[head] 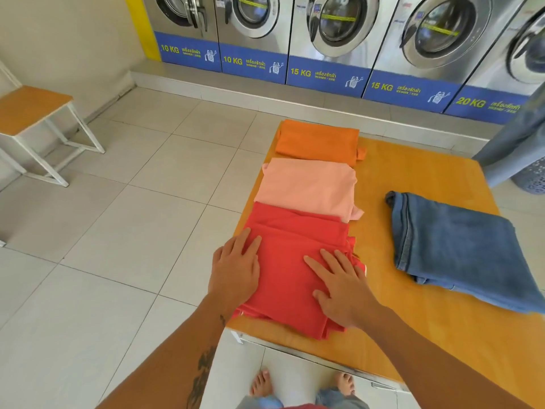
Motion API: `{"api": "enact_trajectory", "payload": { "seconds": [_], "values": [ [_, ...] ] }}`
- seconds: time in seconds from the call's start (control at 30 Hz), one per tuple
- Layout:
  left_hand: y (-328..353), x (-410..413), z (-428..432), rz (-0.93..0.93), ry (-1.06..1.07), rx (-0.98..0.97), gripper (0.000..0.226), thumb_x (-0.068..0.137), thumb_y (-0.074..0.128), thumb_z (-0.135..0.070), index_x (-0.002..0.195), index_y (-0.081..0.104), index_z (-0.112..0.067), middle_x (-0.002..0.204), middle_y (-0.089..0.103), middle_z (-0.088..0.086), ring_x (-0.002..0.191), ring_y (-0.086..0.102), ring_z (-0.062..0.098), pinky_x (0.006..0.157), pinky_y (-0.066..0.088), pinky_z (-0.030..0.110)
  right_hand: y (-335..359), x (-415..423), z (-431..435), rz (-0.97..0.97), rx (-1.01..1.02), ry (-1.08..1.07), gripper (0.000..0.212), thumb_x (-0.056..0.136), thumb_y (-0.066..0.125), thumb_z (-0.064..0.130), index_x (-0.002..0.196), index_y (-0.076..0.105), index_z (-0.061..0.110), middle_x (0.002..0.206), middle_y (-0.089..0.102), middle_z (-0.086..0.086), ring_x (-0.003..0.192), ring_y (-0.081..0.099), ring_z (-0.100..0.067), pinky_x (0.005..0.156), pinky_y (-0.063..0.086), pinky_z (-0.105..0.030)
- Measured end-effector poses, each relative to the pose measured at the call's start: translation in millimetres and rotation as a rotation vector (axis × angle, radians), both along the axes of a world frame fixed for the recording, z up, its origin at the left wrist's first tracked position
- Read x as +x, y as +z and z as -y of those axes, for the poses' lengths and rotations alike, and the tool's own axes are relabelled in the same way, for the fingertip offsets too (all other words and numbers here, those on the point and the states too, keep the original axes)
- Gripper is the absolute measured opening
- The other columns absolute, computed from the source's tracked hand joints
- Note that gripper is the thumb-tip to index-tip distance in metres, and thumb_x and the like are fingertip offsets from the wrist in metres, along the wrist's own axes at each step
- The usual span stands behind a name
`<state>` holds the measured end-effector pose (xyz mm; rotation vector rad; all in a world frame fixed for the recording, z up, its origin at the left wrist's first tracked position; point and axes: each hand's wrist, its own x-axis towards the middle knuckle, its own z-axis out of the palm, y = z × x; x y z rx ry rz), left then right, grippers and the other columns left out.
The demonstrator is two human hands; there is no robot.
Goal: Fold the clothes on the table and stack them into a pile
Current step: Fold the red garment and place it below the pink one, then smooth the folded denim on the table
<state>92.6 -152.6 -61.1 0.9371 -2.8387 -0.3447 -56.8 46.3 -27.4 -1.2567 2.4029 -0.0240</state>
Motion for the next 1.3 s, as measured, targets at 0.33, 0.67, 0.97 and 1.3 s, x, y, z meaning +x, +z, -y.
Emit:
{"api": "enact_trajectory", "payload": {
  "seconds": [0.33,0.67,0.97,1.3],
  "values": [
    [44,-48,-23,-0.239,0.138,0.172,0.052,0.078,0.052,-0.013,0.128,0.059,-0.022,0.136,0.053,-0.003,0.131,0.042,0.021,0.112,0.030,0.046,35,-33,-35,0.223,-0.322,-0.234,0.058,0.090,0.058,0.025,0.144,0.044,0.039,0.157,0.031,0.011,0.146,0.024,-0.012,0.116,0.020,-0.029],
    [64,-193,-122,-0.373,-0.213,0.307,0.059,0.074,0.053,-0.010,0.131,0.053,-0.023,0.129,0.051,-0.001,0.114,0.053,0.022,0.095,0.046,0.045,58,-165,-183,0.140,-0.439,-0.675,0.057,0.090,0.065,0.022,0.143,0.046,0.031,0.147,0.042,0.002,0.137,0.039,-0.020,0.110,0.037,-0.038],
    [29,-291,-233,0.019,0.058,0.705,0.065,0.088,0.049,-0.044,0.148,0.025,-0.046,0.162,0.008,0.002,0.143,0.026,0.034,0.112,0.034,0.052,19,-262,-272,0.345,-0.495,-0.903,0.064,0.086,0.064,0.027,0.143,0.039,0.042,0.146,0.040,-0.007,0.131,0.044,-0.029,0.101,0.043,-0.041],
    [32,-311,-250,-0.193,0.230,0.921,0.056,0.093,0.063,-0.026,0.145,0.043,-0.034,0.146,0.039,-0.002,0.084,0.049,-0.005,0.060,0.042,0.010,-1,-287,-269,0.637,-0.678,-0.919,0.063,0.085,0.067,0.016,0.138,0.046,0.044,0.138,0.049,0.009,0.119,0.052,-0.017,0.095,0.047,-0.035]
  ]
}}
